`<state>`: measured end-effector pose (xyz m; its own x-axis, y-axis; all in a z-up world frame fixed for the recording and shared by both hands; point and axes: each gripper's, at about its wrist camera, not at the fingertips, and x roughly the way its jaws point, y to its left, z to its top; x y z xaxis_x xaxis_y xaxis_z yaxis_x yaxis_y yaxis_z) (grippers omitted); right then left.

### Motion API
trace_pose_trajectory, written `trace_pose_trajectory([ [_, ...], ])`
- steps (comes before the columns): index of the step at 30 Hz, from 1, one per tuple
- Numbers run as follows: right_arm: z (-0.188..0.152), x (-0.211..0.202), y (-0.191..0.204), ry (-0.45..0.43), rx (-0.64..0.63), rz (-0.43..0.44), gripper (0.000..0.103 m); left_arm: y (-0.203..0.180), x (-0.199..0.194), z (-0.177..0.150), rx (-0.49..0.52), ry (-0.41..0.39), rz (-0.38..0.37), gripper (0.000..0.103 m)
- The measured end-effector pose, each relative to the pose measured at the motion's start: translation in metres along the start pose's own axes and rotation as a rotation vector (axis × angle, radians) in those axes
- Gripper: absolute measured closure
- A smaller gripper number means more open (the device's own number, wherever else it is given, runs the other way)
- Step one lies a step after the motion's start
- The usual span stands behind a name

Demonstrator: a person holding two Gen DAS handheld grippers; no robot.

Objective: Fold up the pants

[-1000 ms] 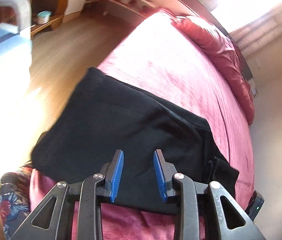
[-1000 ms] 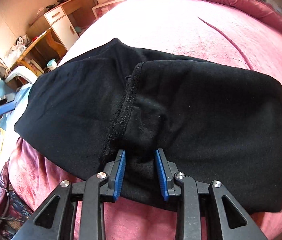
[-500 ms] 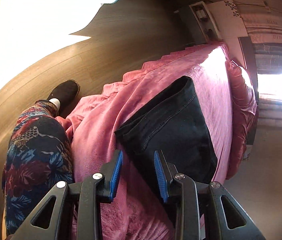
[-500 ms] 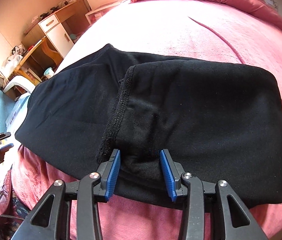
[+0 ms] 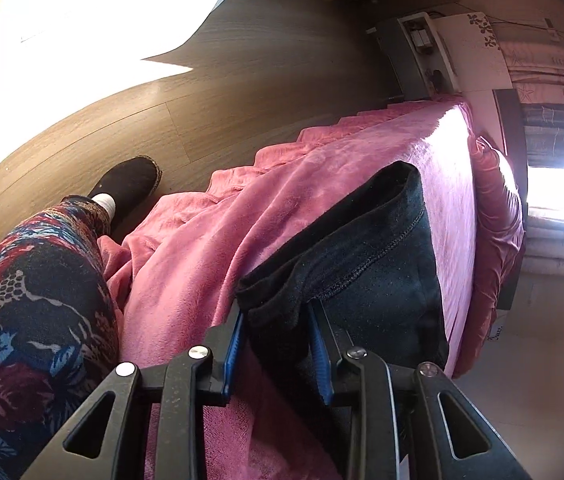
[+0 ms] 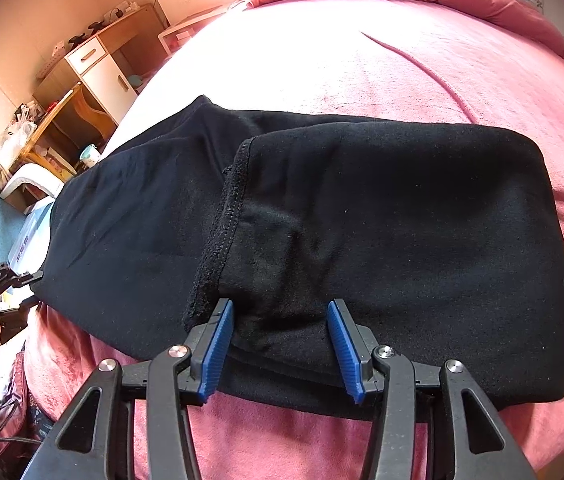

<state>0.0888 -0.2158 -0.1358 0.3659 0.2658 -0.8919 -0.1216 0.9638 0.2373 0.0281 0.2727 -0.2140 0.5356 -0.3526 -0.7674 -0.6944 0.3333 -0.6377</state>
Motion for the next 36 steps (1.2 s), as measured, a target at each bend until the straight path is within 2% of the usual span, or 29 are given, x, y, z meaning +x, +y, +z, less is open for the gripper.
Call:
trace_pose_trajectory([
  [2, 0.000, -0.001, 0.000, -0.002, -0.002, 0.001, 0.053, -0.009, -0.005, -0.002, 0.058, -0.024, 0.002, 0.085],
  [5, 0.002, -0.007, 0.000, -0.023, -0.010, -0.013, 0.053, -0.036, -0.018, -0.009, 0.188, -0.080, -0.020, 0.087],
  [10, 0.011, -0.032, -0.012, -0.079, 0.024, 0.012, 0.053, -0.118, -0.039, -0.042, 0.514, -0.089, -0.202, 0.088],
  [13, 0.020, -0.044, -0.015, -0.092, 0.050, 0.128, 0.052, -0.168, -0.037, -0.077, 0.704, -0.011, -0.322, 0.088],
  [16, 0.033, -0.051, -0.015, -0.089, 0.093, 0.325, 0.041, -0.205, -0.024, -0.117, 0.877, 0.086, -0.389, 0.088],
  [19, 0.048, -0.052, -0.008, -0.075, 0.119, 0.536, 0.031, -0.228, -0.005, -0.155, 1.011, 0.173, -0.404, 0.088],
  [21, 0.058, -0.051, 0.000, -0.069, 0.120, 0.623, 0.026, -0.235, 0.006, -0.175, 1.066, 0.222, -0.396, 0.088],
  [23, 0.068, -0.045, 0.008, -0.054, 0.121, 0.667, 0.024, -0.238, 0.016, -0.190, 1.108, 0.261, -0.387, 0.088],
  [25, 0.076, -0.035, 0.015, -0.036, 0.123, 0.673, 0.024, -0.240, 0.023, -0.201, 1.135, 0.291, -0.378, 0.088],
  [28, 0.089, -0.015, 0.024, -0.007, 0.110, 0.593, 0.025, -0.238, 0.028, -0.212, 1.161, 0.322, -0.374, 0.088],
  [29, 0.093, -0.008, 0.028, 0.010, 0.094, 0.572, 0.032, -0.240, 0.029, -0.215, 1.171, 0.325, -0.372, 0.088],
  [30, 0.095, 0.000, 0.030, 0.028, 0.076, 0.545, 0.050, -0.242, 0.030, -0.218, 1.184, 0.326, -0.368, 0.088],
  [31, 0.097, 0.007, 0.037, 0.045, 0.049, 0.505, 0.063, -0.243, 0.030, -0.222, 1.200, 0.324, -0.363, 0.088],
  [32, 0.097, 0.011, 0.041, 0.053, 0.019, 0.459, 0.082, -0.245, 0.029, -0.225, 1.217, 0.319, -0.360, 0.088],
  [34, 0.101, 0.011, 0.044, 0.048, -0.005, 0.445, 0.087, -0.251, 0.026, -0.231, 1.252, 0.298, -0.342, 0.088],
  [36, 0.107, -0.005, 0.044, 0.012, -0.027, 0.445, 0.090, -0.256, 0.017, -0.230, 1.255, 0.314, -0.377, 0.086],
])
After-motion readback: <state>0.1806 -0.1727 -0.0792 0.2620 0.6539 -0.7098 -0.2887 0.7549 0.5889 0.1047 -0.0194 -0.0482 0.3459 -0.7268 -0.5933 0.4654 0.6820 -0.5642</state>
